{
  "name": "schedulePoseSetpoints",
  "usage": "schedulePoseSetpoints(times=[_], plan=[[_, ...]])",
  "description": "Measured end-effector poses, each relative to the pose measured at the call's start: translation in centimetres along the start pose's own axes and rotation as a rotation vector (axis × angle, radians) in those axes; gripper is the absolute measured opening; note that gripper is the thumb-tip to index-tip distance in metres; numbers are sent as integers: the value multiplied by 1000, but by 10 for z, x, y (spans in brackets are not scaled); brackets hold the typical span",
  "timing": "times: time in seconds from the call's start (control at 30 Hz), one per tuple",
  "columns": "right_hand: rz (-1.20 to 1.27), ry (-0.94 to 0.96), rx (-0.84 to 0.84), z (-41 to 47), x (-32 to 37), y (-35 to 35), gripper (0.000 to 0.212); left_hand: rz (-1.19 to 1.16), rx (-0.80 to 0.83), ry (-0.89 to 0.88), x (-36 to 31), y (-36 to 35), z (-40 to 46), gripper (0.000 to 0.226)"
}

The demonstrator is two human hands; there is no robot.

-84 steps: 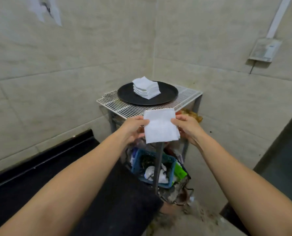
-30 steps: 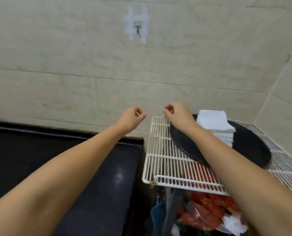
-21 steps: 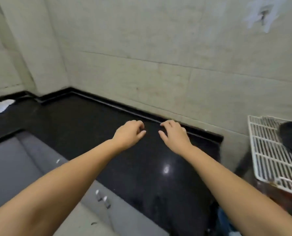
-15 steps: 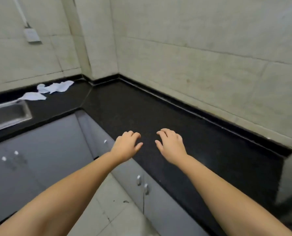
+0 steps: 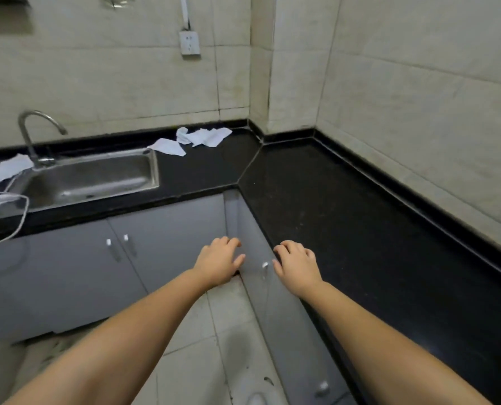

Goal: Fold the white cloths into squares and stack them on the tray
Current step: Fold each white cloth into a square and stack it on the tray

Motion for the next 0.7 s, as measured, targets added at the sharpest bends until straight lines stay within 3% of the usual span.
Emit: schedulePoseSetpoints(times=[0.3, 0.7], plan=[[-7, 88, 95, 183, 2, 7, 37, -67, 10, 152, 77, 36, 139, 41], [-12, 158, 147, 405, 51, -44, 39, -70, -3, 191, 212, 31, 311, 37]])
Point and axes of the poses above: each hand's wrist, its own z-axis towards the middle knuckle, its own y-axis out of the back of the hand, x = y × z, the point moved 6 cm from there along z, towards the middle knuckle, and after that the axes turned 5 degrees about z, right-handed, at the moved point
